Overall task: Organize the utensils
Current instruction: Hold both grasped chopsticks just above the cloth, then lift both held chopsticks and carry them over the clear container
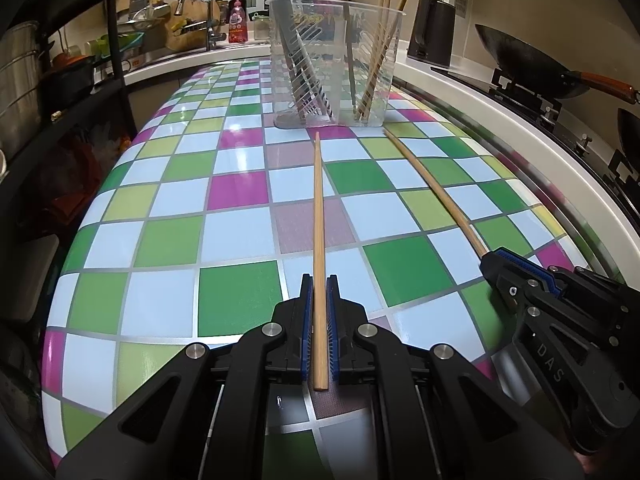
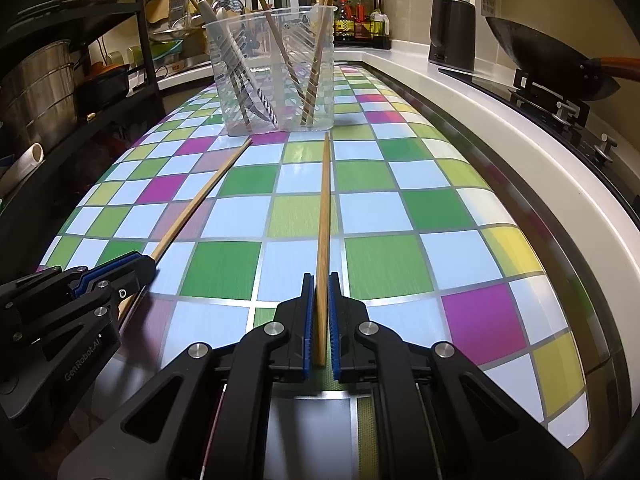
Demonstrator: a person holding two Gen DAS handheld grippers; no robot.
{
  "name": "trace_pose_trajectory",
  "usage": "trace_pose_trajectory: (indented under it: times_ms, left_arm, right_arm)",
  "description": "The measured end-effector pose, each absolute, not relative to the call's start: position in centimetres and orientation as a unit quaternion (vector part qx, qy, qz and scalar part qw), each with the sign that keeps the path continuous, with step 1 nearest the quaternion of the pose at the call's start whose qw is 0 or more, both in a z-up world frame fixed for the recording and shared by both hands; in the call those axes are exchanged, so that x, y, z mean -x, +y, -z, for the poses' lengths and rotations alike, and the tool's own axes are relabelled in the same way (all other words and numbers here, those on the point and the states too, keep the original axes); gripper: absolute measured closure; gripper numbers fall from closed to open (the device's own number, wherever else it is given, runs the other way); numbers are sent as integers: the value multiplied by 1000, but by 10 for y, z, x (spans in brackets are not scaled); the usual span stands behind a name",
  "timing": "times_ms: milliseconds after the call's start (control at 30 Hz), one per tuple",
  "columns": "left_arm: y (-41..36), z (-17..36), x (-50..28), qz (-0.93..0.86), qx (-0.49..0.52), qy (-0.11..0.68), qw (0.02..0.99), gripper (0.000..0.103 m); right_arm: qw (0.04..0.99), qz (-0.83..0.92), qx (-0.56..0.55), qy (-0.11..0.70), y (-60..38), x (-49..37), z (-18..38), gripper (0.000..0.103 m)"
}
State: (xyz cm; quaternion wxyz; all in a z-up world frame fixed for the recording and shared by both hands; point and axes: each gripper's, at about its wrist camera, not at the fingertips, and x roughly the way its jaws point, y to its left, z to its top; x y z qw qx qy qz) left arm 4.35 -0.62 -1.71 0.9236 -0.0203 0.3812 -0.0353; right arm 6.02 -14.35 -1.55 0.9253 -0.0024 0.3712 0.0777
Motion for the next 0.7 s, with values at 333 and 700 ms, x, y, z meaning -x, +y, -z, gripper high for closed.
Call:
trace_pose_trajectory:
  times_ms: [333,700]
  left_arm:
    - [-5,-14,-27,39,2,332,943,96]
    - [-10,-66,-7,42,-37,224,973,96]
  right_arm:
    - [938,-83,12,336,-144,-48,-20,97]
    - [960,-72,30,268,-151,-37,-72,97]
